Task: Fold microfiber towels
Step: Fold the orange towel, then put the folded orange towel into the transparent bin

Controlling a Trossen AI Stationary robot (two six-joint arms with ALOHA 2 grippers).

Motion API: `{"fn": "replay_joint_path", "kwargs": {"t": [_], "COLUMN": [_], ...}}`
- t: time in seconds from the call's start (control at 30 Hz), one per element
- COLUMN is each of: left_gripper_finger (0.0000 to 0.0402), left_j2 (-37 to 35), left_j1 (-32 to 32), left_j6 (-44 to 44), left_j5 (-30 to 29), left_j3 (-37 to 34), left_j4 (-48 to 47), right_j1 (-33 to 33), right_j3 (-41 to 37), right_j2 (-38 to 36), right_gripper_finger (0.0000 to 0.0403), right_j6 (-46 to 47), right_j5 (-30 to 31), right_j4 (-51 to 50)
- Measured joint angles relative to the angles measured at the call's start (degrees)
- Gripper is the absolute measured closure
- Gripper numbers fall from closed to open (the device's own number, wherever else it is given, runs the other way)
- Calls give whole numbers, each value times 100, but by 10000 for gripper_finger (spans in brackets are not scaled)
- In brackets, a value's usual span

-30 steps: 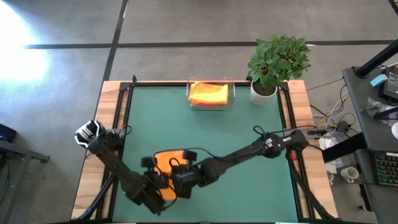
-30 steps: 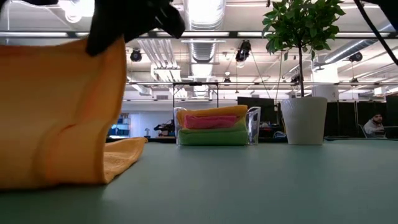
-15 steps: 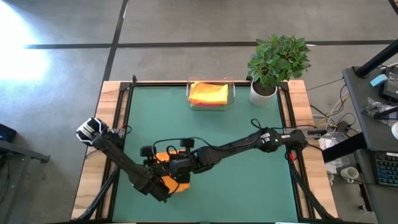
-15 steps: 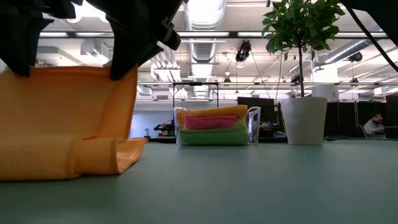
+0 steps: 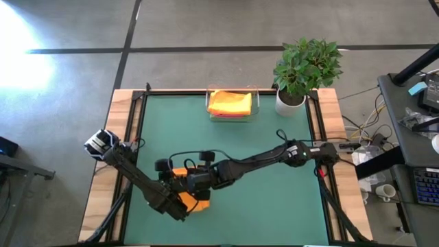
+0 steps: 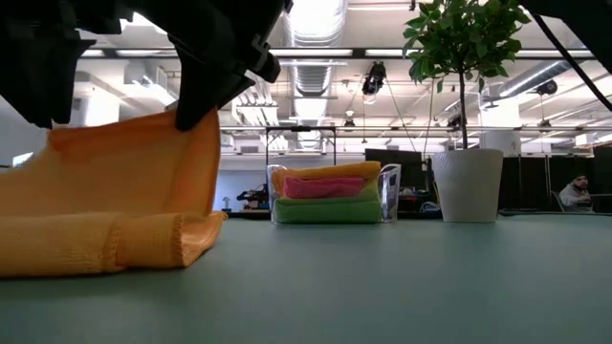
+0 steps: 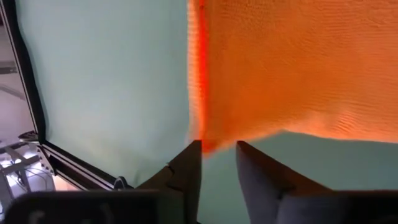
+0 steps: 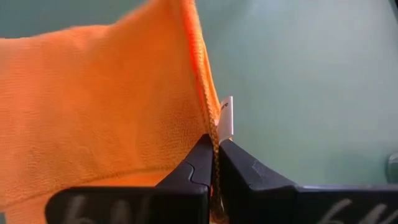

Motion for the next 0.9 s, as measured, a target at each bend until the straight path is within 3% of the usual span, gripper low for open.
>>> {"fn": "replay_joint_path", "kwargs": {"t": [0.2, 0.37, 0.63, 0.77, 0.9], "left_gripper_finger": [263, 230, 224, 224, 224], "left_j2": [-31, -123, -358, -412, -412], "left_j1": [26, 44, 5, -89, -243], "left_j6": [-249, -406, -563, -575, -577], "left_j5": [-34, 159, 485, 503, 518], "left_j3": [-2, 1, 79, 122, 119], "left_j4": [-47, -227, -242, -63, 345], "right_j1": [-74, -126, -215, -203, -106], "right_j3": [0, -7, 122, 210, 219], "right_j2": [0, 4, -29, -176, -448], "right_gripper_finger": [389, 357, 291, 272, 269], "right_j6": [-54, -78, 41, 101, 365], "right_j5": [-11, -131, -185, -686, -807], "right_j4": [49, 236, 251, -194, -1005]}}
